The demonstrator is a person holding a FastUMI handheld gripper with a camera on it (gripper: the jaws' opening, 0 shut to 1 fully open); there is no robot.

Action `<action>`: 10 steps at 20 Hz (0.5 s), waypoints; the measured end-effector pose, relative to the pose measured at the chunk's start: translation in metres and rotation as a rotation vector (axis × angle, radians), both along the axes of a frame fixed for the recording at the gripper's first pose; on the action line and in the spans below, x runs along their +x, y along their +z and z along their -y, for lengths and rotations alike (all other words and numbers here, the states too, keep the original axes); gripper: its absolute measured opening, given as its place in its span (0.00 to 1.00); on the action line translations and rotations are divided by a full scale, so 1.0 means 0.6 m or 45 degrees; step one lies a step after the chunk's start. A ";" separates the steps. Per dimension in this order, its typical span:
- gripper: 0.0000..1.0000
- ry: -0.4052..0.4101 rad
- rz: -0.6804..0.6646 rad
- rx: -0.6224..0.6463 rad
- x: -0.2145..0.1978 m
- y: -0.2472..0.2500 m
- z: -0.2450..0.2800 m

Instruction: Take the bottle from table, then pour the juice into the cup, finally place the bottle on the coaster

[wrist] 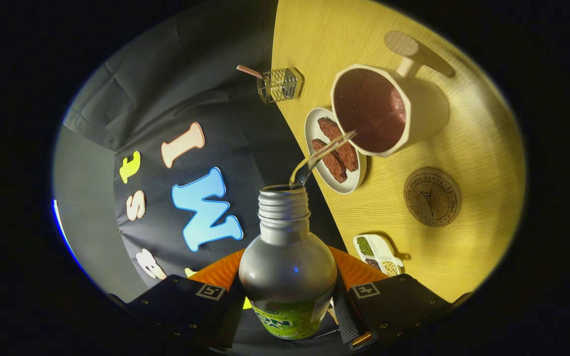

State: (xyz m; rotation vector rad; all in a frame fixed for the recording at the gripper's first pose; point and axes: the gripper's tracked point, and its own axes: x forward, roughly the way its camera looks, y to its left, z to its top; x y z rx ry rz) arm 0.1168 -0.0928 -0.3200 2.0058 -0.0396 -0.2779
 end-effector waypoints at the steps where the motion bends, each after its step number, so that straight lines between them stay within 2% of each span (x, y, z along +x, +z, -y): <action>1: 0.77 -0.003 -0.003 0.009 0.001 -0.001 -0.001; 10: 0.77 -0.037 0.020 0.088 0.007 0.015 -0.008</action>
